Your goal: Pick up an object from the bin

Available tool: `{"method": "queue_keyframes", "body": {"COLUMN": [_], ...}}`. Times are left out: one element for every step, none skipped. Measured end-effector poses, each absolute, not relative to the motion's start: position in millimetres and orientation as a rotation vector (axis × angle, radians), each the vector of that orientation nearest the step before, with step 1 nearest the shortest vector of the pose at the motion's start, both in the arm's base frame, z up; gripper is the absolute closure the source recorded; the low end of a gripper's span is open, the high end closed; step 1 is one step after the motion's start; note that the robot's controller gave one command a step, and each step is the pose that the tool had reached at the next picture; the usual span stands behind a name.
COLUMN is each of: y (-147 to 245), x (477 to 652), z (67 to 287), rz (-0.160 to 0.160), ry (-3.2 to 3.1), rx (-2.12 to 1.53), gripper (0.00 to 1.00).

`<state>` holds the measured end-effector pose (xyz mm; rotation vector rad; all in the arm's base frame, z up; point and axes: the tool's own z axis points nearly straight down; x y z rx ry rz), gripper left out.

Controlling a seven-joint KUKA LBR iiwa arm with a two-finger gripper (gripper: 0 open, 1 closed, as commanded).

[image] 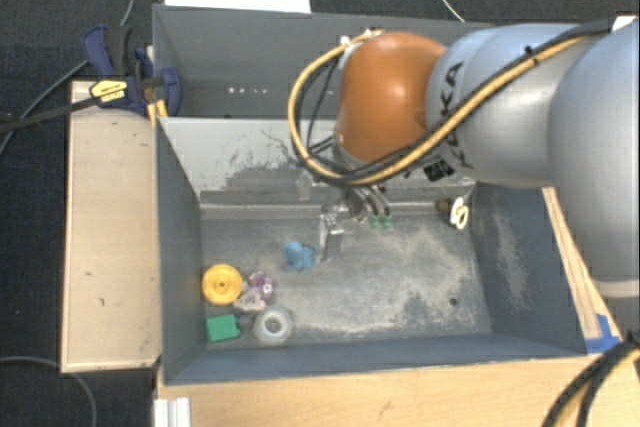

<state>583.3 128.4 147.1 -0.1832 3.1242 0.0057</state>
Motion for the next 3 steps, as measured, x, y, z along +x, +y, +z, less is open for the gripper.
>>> {"method": "queue_keyframes", "body": {"y": [133.3, 136.9, 134.5], "x": [564.1, 575.0, 569.3], "z": [98.9, 70.2, 70.5], "rz": [0.005, 0.007, 0.006], "ry": [3.116, 3.114, 3.115], "rx": [-0.423, -0.296, -0.394], "gripper": [0.0, 0.0, 1.0]}}
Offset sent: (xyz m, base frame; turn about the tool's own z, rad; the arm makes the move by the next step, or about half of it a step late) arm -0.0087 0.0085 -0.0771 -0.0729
